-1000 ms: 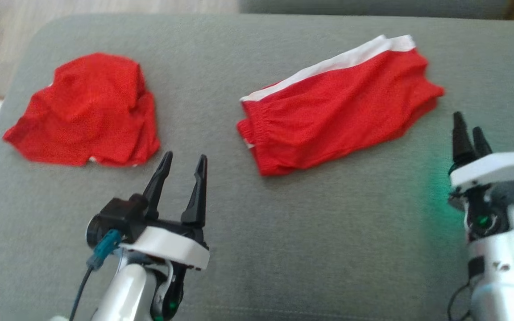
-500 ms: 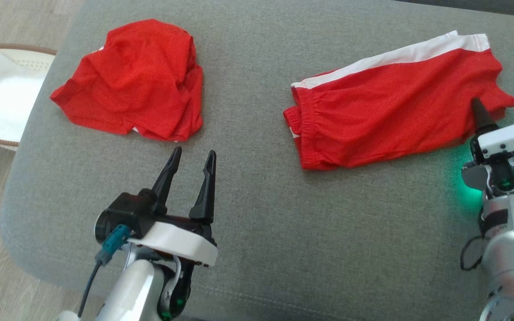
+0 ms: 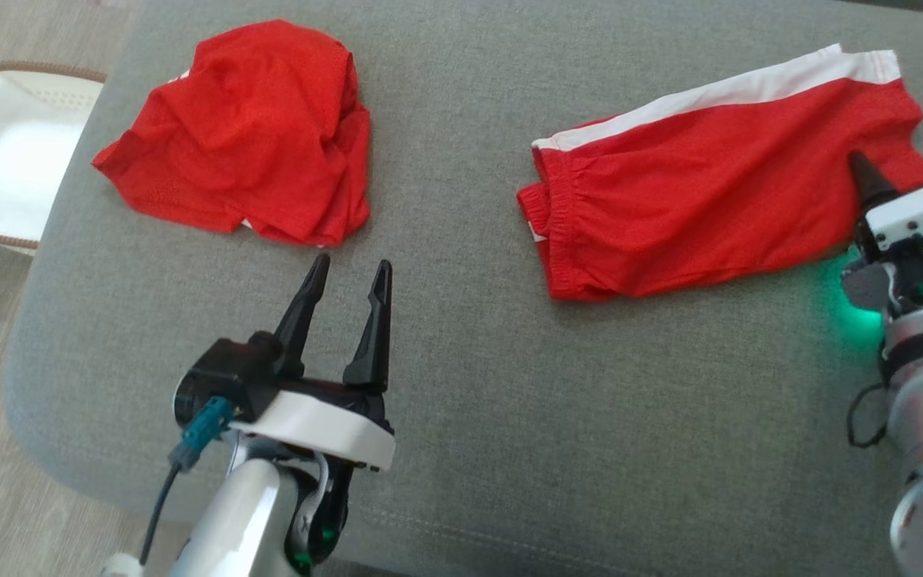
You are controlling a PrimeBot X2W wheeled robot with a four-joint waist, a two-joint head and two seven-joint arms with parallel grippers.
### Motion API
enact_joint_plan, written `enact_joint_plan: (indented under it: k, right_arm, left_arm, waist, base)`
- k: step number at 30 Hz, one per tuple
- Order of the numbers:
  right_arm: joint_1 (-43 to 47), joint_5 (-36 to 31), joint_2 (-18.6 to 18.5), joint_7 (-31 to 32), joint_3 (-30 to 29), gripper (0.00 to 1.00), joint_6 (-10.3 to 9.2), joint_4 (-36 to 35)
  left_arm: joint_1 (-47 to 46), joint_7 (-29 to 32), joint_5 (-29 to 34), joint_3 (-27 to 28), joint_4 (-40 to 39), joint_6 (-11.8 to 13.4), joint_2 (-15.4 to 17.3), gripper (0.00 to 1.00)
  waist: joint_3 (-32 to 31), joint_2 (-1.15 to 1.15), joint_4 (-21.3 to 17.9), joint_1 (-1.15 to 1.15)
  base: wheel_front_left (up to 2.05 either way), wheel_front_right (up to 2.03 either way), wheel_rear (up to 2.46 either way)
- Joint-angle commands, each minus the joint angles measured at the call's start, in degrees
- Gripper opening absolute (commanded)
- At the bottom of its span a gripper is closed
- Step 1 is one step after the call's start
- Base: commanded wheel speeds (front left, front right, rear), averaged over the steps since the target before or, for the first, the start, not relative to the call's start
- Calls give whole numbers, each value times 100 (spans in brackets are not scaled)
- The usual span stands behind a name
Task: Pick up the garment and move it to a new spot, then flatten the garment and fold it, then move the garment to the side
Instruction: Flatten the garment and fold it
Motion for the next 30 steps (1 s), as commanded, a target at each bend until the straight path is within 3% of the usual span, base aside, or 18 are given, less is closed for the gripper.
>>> enact_joint_plan:
  k: [1,15,16,17,30]
  right_arm:
    - [-42,-78,74,55,69,100,-4,139]
    - [-611,-983,-391,-233,-306,100,-4,868]
    - [-623,-1034,-394,-234,-345,79,-4,883]
    - [-635,-1081,-391,-230,-387,0,-4,894]
    - [-739,-1399,-225,-779,-611,0,-4,825]
  left_arm:
    - [-234,-70,-55,144,-208,32,41,100]
    - [-323,-70,-202,73,-237,88,41,100]
    - [-325,-70,-206,73,-239,91,41,100]
    - [-327,-70,-210,74,-240,94,41,100]
    - [-316,-70,-178,119,-203,94,41,100]
  waist:
    - [40,0,26,0]
    - [229,0,204,0]
    - [232,0,203,0]
    - [234,0,200,0]
    - [62,0,-13,0]
  base:
    - [0,0,0]
    - [0,0,0]
    - [0,0,0]
    - [0,0,0]
    - [0,0,0]
